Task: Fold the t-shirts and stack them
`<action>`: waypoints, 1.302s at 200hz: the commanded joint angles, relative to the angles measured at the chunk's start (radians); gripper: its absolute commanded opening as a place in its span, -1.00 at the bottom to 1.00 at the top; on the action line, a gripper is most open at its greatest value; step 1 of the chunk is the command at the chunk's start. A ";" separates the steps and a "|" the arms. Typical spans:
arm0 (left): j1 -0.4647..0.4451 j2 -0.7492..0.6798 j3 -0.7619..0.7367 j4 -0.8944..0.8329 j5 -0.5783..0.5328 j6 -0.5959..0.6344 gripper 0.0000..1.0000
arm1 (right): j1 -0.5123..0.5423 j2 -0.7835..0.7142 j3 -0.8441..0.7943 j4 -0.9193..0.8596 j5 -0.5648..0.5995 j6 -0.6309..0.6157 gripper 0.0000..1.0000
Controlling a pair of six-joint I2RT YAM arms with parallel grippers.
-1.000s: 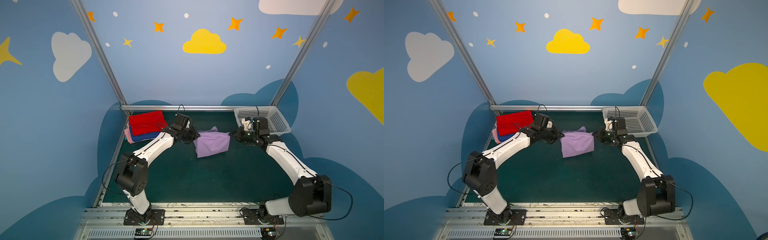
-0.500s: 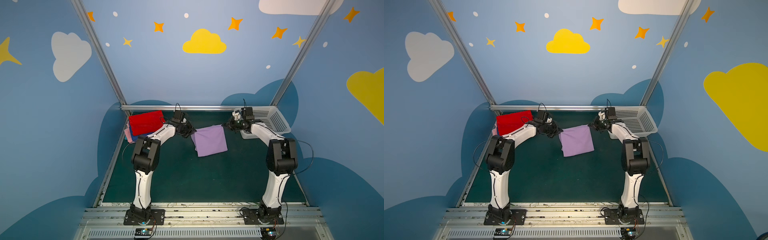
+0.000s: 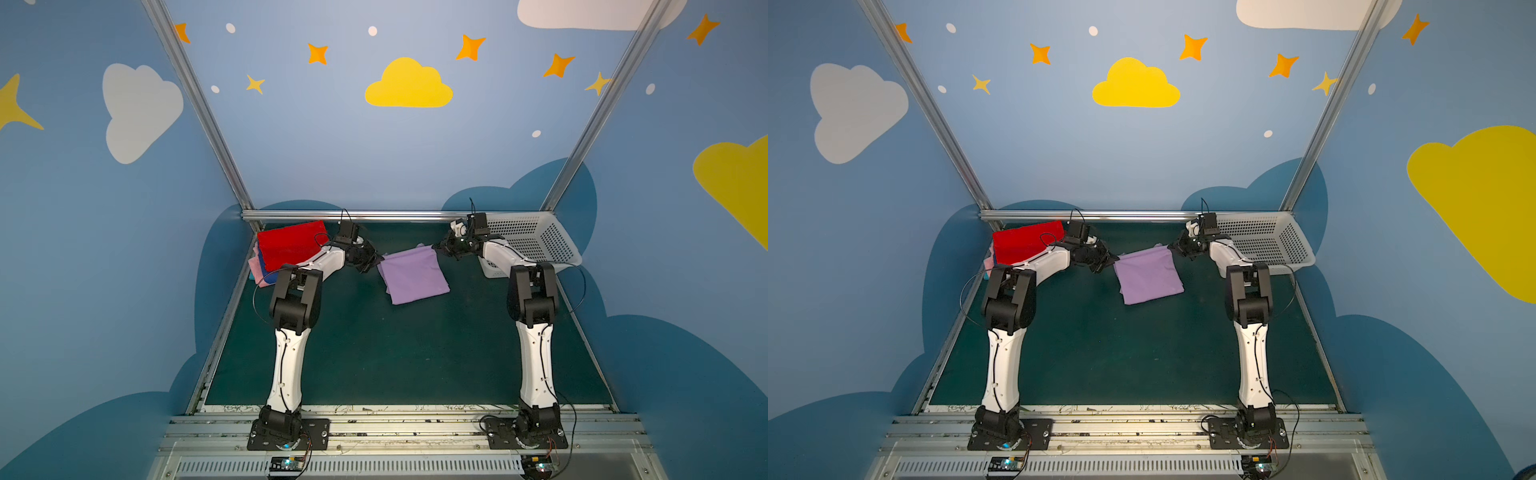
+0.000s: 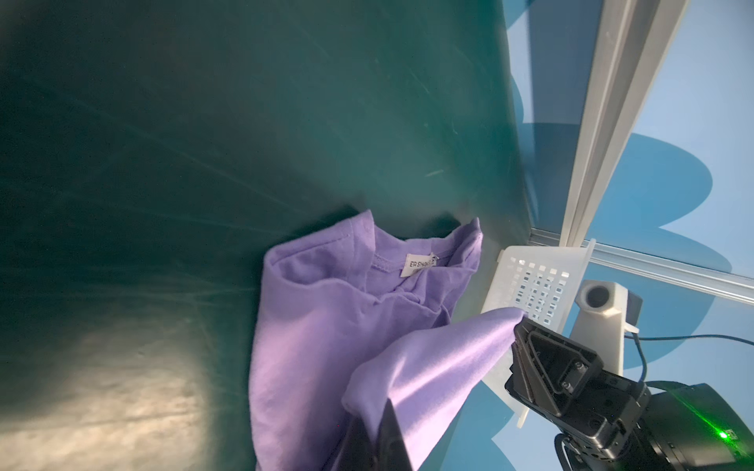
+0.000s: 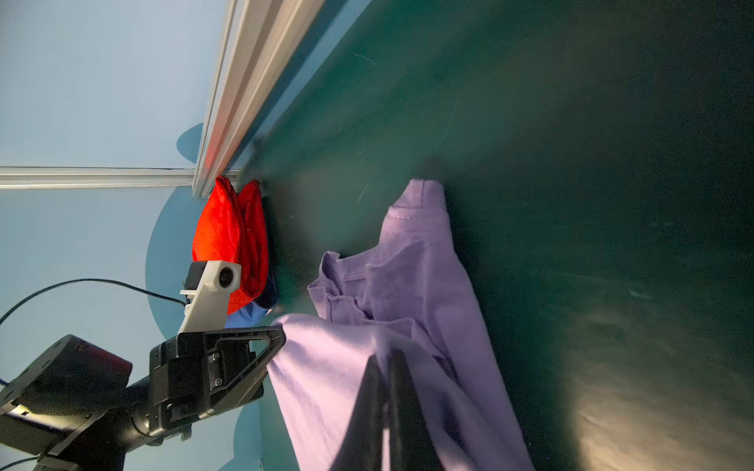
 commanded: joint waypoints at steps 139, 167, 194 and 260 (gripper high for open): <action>-0.193 -0.237 -0.198 -0.070 -0.201 0.100 -0.58 | 0.154 -0.512 -0.525 -0.051 0.408 -0.264 -0.91; -0.223 -0.172 -0.110 -0.077 -0.199 0.110 -0.58 | 0.148 -0.383 -0.408 -0.084 0.345 -0.236 -1.00; -0.202 -0.105 -0.058 -0.086 -0.203 0.109 -0.58 | 0.139 -0.201 -0.217 -0.108 0.319 -0.223 -0.99; -0.116 0.006 -0.073 -0.072 -0.191 0.098 -0.60 | 0.129 0.109 0.153 -0.239 0.317 -0.132 -0.96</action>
